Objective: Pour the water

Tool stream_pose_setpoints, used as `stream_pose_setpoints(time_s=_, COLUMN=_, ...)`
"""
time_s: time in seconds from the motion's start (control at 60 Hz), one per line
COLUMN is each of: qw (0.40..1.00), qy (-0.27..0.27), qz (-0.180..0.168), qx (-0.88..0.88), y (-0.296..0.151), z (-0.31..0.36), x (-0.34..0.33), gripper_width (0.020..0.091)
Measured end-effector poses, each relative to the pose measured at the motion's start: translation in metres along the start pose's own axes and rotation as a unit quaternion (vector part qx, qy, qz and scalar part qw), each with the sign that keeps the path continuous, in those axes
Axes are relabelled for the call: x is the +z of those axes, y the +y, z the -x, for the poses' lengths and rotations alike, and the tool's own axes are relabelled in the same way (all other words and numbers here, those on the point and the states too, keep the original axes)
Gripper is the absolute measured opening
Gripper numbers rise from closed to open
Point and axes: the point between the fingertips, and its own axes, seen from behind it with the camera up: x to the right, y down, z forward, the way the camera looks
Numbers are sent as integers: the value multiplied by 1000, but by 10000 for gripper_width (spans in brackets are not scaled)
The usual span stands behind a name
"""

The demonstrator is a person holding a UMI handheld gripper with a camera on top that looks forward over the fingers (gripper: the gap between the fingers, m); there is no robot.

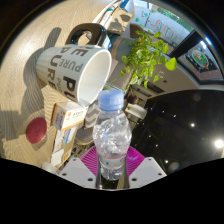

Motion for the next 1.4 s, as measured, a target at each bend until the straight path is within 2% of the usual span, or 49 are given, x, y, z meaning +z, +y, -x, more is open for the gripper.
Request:
stream_pose_setpoints(time_s=0.2, qw=999, qy=-23, qz=-13, qx=40, y=1, z=0, x=-4, gripper_width=317)
stream_pose_setpoints(time_s=0.4, qw=961, qy=-61, qz=-42, qx=267, y=10, z=-26, x=-22, gripper_width=320)
stream_pose_setpoints(time_s=0.483, qw=909, qy=-99, qz=-60, qx=401, y=12, z=-29, x=-33, gripper_width=322)
stream_pose_setpoints(time_s=0.667, qw=751, qy=-165, qz=-91, qx=632, y=22, z=-16, x=-43, gripper_width=320)
stream_pose_setpoints(time_s=0.767, qw=658, qy=-201, qz=-101, qx=719, y=19, z=7, x=-38, gripper_width=318)
stream_pose_setpoints(time_s=0.867, qw=596, qy=-236, qz=-103, qx=761, y=10, z=41, x=-30, gripper_width=318)
stream_pose_setpoints(time_s=1.0, qw=570, qy=-270, qz=-91, qx=771, y=-4, z=87, x=-17, gripper_width=322)
stream_pose_setpoints(time_s=1.183, qw=558, qy=-296, qz=-103, qx=768, y=-19, z=120, x=-11, gripper_width=321)
stream_pose_setpoints(time_s=1.25, qw=555, qy=-307, qz=-98, qx=767, y=-24, z=133, x=-9, gripper_width=320)
stream_pose_setpoints(time_s=1.4, qw=542, qy=-301, qz=-105, qx=777, y=-23, z=141, x=-12, gripper_width=373)
